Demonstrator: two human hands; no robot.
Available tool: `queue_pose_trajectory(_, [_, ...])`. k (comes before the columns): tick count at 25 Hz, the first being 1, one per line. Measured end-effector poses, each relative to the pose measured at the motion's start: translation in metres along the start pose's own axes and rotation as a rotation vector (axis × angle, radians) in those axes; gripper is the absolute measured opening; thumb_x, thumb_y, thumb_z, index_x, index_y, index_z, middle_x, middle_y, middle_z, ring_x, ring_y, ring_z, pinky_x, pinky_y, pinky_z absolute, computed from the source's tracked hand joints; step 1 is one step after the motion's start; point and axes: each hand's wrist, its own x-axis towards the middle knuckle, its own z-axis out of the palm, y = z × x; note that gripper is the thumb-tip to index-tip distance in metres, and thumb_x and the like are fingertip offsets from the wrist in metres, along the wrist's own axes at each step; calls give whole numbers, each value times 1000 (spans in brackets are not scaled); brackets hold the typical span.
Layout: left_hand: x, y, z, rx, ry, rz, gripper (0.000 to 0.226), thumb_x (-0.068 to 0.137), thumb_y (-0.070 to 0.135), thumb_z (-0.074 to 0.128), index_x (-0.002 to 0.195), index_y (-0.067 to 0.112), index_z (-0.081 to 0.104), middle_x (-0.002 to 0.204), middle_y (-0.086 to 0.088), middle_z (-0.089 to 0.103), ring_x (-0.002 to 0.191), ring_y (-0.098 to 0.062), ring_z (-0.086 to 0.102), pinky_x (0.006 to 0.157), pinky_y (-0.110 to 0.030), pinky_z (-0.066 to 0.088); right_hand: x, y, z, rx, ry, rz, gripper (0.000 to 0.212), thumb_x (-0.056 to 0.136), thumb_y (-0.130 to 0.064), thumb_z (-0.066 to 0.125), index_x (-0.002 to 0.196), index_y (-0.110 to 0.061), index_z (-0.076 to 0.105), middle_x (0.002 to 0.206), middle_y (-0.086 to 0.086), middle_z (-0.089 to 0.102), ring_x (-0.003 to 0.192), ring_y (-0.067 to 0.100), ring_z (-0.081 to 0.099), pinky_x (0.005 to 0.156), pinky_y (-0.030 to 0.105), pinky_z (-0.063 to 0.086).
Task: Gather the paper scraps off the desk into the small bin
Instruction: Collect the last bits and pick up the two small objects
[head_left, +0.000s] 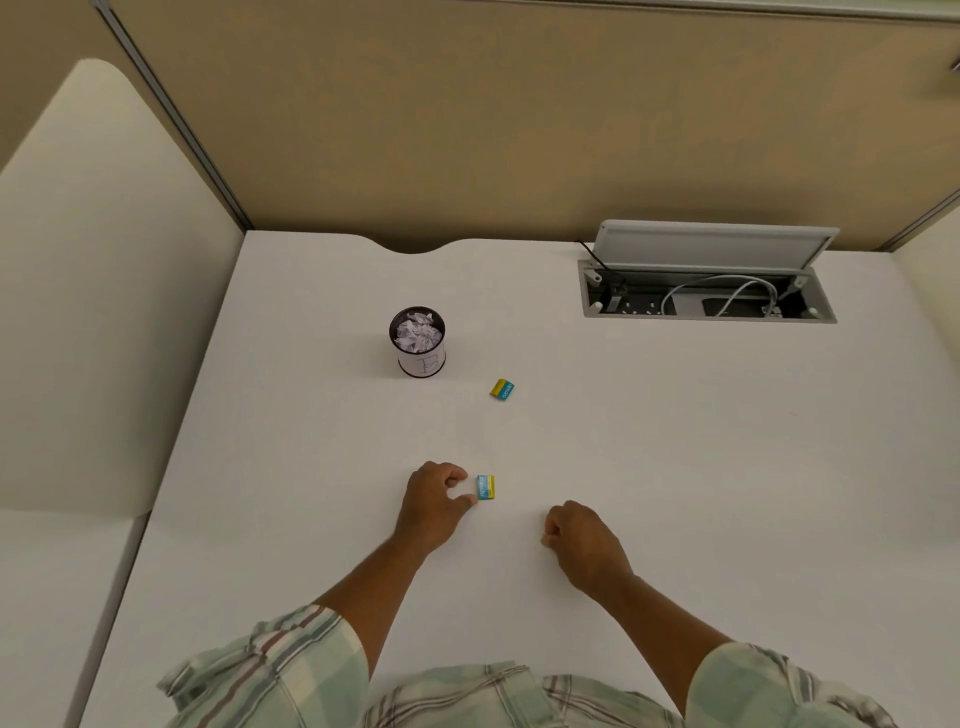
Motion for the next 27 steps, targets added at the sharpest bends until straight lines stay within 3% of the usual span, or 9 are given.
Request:
queue_pose_trajectory(4, [-2, -4, 1, 121, -34, 47, 41, 80, 22, 83, 118, 22, 66, 113, 4, 57, 110, -17, 56, 97, -31, 51, 10, -19, -13, 189, 32, 48, 16, 90, -22, 68, 76, -23, 60, 85, -5, 65, 80, 15, 61, 69, 30, 51])
queue_pose_trajectory(7, [-3, -6, 0, 413, -1, 133, 56, 82, 38, 79, 132, 29, 56, 128, 3, 52, 119, -18, 49, 100, -29, 46, 38, -60, -43, 374, 125, -3, 19, 86, -25, 76, 71, -28, 64, 71, -13, 65, 69, 4, 61, 60, 13, 43])
queue_pose_trajectory(12, [0, -20, -1, 656, 20, 195, 77, 90, 58, 62, 155, 30, 31, 166, -3, 20, 150, -26, 23, 120, -40, 28, 101, -144, -101, 502, 259, -163, 11, 91, -26, 72, 80, -26, 69, 78, -18, 68, 74, -3, 62, 64, 5, 41])
queue_pose_trajectory(20, [3, -31, 5, 653, 6, 175, 79, 92, 60, 55, 158, 31, 20, 170, 0, 4, 155, -26, 12, 123, -41, 21, 169, -221, -142, 339, 255, -221, 18, 95, -12, 58, 93, -14, 76, 95, 1, 75, 87, 16, 67, 65, 17, 44])
queue_pose_trajectory(23, [3, -33, 5, 646, 13, 187, 79, 92, 59, 56, 157, 31, 22, 170, 0, 5, 155, -26, 13, 123, -41, 21, 178, -227, -145, 313, 262, -209, 16, 92, -11, 61, 89, -15, 76, 91, 3, 76, 84, 18, 68, 67, 21, 48])
queue_pose_trajectory(27, [2, -31, 4, 630, 15, 176, 78, 91, 59, 58, 156, 31, 24, 170, 1, 7, 155, -25, 13, 123, -41, 21, 184, -223, -148, 345, 289, -183, 11, 87, -11, 68, 80, -20, 70, 80, -4, 71, 76, 11, 64, 57, 16, 43])
